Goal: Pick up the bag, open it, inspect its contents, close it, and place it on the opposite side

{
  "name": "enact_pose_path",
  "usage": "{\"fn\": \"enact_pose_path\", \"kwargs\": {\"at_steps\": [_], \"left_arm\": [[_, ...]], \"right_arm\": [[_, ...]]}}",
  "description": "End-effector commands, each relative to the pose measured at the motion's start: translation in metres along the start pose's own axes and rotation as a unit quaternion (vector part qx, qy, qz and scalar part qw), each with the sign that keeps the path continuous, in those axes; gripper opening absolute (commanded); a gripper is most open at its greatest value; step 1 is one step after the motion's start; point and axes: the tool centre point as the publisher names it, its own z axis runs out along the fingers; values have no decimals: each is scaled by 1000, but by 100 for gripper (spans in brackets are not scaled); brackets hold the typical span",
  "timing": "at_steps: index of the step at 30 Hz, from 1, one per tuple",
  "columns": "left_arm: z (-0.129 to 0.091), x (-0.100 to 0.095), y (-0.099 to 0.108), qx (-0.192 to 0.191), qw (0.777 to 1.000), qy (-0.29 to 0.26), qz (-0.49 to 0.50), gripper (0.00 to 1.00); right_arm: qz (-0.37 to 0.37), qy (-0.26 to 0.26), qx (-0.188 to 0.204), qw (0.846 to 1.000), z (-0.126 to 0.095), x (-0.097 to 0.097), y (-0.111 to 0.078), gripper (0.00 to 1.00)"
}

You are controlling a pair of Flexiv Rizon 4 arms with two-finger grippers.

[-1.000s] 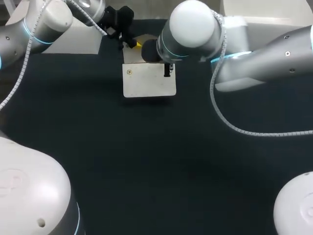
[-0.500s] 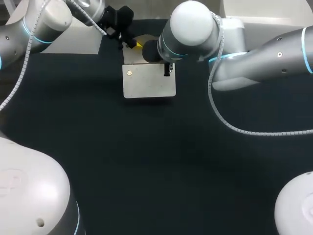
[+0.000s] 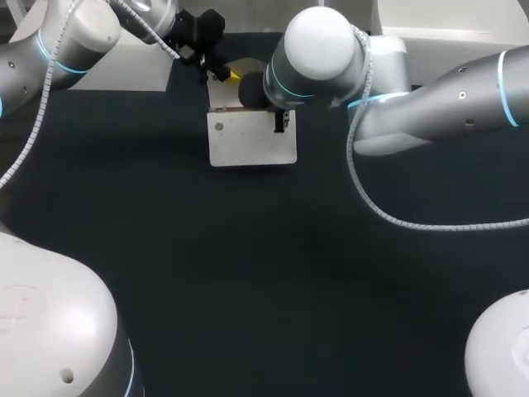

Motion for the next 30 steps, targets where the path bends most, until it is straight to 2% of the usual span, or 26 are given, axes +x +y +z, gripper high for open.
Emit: {"fn": "enact_pose_path", "kwargs": {"at_steps": [1, 12, 17, 22, 30], "left_arm": [[-1, -1, -1, 1, 1000, -2, -3, 0], [0, -5, -1, 8, 1000, -4, -14, 0], [-2, -5, -4, 11, 1000, -5, -13, 0], [-9, -3, -10, 20, 1000, -9, -5, 0], [-13, 5, -19, 27, 999, -9, 16, 0]], "right_arm": [[3, 0, -4, 1000, 0, 6, 1, 0], [9, 3, -7, 1000, -10, 23, -3, 0], [6, 6, -5, 1000, -8, 26, -4, 0], [1, 13, -2, 1000, -2, 25, -5, 0], [0, 4, 5, 1000, 4, 11, -7, 0]]}}
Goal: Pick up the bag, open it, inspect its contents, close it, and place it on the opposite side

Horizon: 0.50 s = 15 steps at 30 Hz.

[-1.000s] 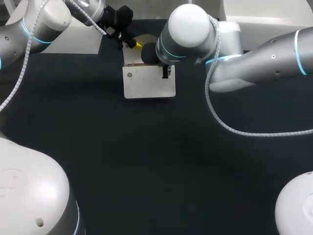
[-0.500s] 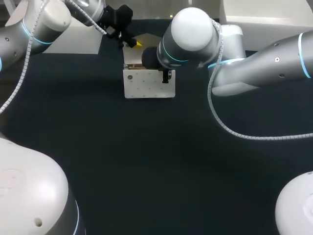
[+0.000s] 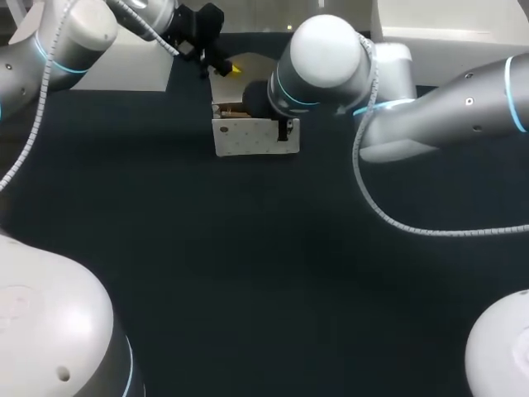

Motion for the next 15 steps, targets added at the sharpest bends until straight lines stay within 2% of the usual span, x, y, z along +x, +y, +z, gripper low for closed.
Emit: {"fn": "enact_pose_path", "kwargs": {"at_steps": [1, 7, 15], "left_arm": [[-5, 5, -4, 5, 1000, -4, 3, 0], [-5, 6, -5, 9, 1000, 1, 6, 0], [-1, 1, 3, 29, 999, 26, -15, 0]], "right_arm": [[-3, 0, 6, 1000, 7, -5, 2, 0], [-8, 4, 12, 1000, 14, -8, 2, 0], [-18, 56, 17, 998, 27, 9, -1, 0]]}}
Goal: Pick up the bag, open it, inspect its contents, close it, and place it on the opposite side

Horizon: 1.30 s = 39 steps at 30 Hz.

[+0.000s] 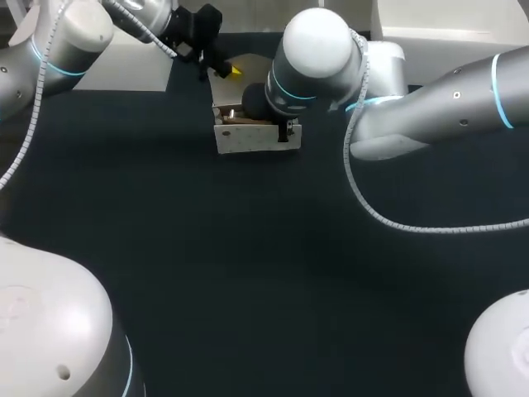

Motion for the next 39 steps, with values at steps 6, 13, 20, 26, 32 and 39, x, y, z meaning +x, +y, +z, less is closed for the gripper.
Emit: {"fn": "enact_pose_path", "kwargs": {"at_steps": [6, 13, 20, 26, 32, 39], "left_arm": [[4, -11, 6, 20, 999, 33, -6, 0], [7, -12, 7, 20, 999, 39, -7, 0], [7, -13, 7, 19, 999, 42, -5, 0], [9, -12, 6, 20, 999, 46, -2, 0], [9, -12, 6, 20, 999, 47, -1, 0], [9, -12, 5, 21, 999, 46, 1, 0]], "right_arm": [[1, 27, 5, 1000, 13, 1, 2, 0], [1, 35, 8, 999, 20, -2, 4, 100], [3, 40, 9, 999, 22, -2, 4, 100], [4, 43, 11, 999, 23, -2, 3, 100], [2, 46, 14, 999, 25, -3, 4, 100], [0, 47, 14, 999, 26, -4, 4, 100]]}}
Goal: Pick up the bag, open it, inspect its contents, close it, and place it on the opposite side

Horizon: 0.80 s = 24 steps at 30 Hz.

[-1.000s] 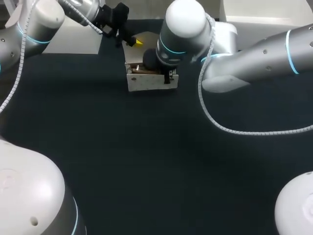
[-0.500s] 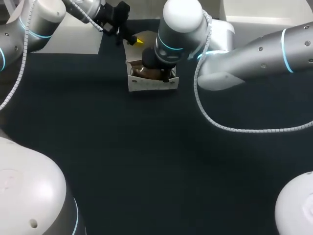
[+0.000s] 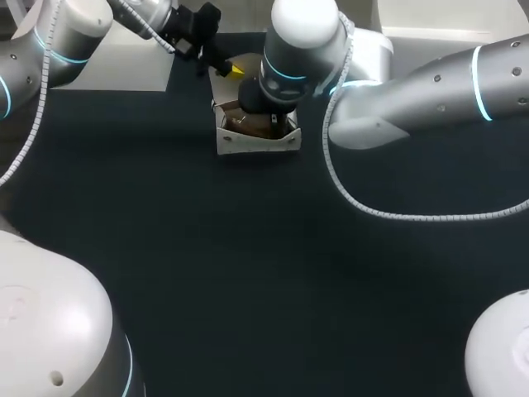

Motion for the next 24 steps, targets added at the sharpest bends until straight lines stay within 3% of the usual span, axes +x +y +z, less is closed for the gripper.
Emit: {"fn": "enact_pose_path", "kwargs": {"at_steps": [1, 24], "left_arm": [[1, -1, 1, 4, 1000, 3, 1, 0], [1, -1, 1, 6, 1000, 1, 5, 0]], "right_arm": [[-1, 1, 3, 1000, 10, 1, 1, 100], [0, -1, 4, 1000, 9, -1, 0, 100]]}}
